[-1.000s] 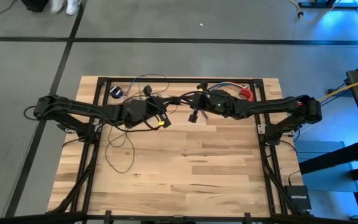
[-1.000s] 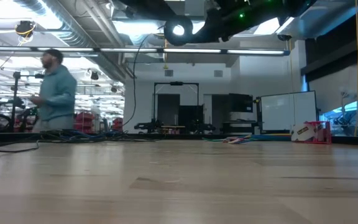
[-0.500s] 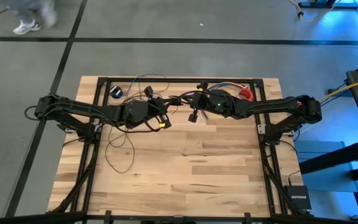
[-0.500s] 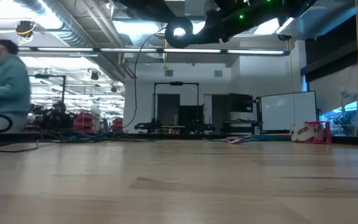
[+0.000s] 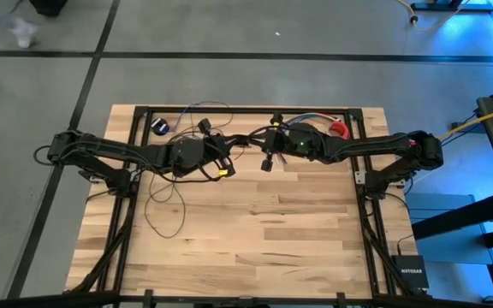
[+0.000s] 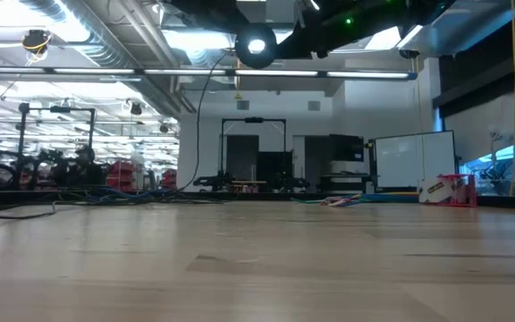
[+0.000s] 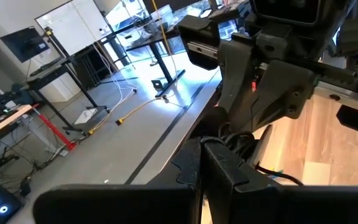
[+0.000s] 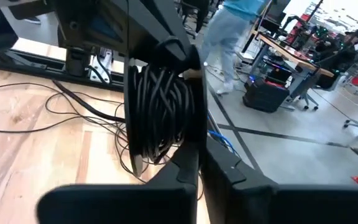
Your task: Coiling cords
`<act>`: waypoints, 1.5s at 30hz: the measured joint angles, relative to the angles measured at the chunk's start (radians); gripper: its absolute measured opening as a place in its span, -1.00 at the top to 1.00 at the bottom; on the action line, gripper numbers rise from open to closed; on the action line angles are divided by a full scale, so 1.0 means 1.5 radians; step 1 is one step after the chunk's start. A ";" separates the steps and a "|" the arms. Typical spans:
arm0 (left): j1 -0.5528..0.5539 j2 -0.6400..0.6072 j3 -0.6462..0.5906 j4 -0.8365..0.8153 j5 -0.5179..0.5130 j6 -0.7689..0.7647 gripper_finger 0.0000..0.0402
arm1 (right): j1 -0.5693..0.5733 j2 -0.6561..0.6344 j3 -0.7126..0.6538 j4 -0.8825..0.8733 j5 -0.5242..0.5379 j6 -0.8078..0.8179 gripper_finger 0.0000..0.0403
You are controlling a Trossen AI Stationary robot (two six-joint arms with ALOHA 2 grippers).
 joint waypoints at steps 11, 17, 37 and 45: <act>-0.012 -0.001 0.000 -0.004 0.000 -0.040 0.97 | 0.002 0.000 0.000 -0.002 0.064 -0.012 0.96; -0.027 -0.006 -0.001 0.020 -0.003 -0.068 0.93 | 0.003 -0.002 0.002 0.001 0.074 -0.011 0.97; -0.047 -0.107 0.000 -0.113 -0.010 -0.017 0.35 | 0.001 -0.001 0.002 -0.013 0.070 -0.006 0.99; -0.050 -0.141 -0.041 -0.344 -0.063 -0.211 0.35 | 0.000 -0.001 0.001 -0.018 0.069 -0.006 0.99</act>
